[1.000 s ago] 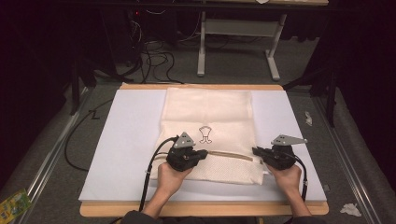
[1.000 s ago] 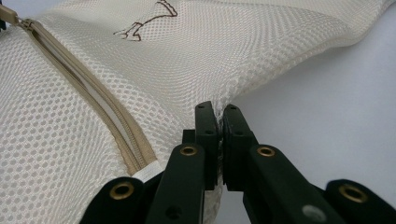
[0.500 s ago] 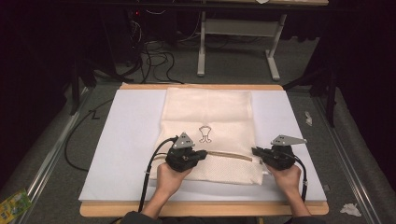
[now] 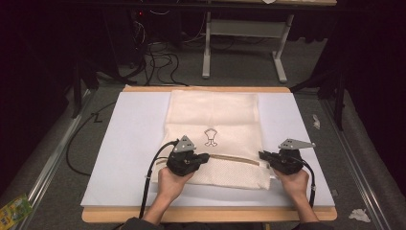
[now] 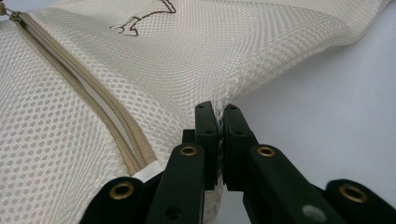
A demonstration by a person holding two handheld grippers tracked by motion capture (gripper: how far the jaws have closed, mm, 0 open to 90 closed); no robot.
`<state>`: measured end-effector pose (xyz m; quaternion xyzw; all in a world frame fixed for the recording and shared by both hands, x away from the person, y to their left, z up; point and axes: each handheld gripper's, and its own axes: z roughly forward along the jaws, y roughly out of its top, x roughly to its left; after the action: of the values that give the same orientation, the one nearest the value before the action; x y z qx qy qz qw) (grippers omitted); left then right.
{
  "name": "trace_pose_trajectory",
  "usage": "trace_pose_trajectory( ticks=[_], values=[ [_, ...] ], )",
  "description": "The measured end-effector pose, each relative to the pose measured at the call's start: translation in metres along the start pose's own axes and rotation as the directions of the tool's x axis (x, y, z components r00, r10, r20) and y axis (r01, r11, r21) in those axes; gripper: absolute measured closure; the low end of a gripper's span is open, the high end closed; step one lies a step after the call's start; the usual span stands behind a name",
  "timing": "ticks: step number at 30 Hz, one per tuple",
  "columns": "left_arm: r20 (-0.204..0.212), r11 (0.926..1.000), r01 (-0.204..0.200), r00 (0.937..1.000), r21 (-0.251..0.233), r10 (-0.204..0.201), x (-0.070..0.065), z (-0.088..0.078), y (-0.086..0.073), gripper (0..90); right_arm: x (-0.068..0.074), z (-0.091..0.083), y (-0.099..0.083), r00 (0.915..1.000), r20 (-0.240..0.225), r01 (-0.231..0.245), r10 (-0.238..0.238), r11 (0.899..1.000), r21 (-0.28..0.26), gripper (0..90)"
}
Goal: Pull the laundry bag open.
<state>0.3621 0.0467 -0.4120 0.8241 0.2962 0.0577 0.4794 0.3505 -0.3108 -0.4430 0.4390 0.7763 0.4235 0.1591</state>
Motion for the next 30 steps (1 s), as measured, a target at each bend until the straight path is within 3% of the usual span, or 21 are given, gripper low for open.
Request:
trace_pose_trajectory(
  ticks=[30],
  values=[
    [-0.017,0.9996,0.020,0.9997,-0.021,-0.021,0.009,-0.017,-0.005,87.2,-0.004,0.000,-0.004,0.9999,0.005,-0.012,0.012,1.000,0.004,88.3]
  ],
)
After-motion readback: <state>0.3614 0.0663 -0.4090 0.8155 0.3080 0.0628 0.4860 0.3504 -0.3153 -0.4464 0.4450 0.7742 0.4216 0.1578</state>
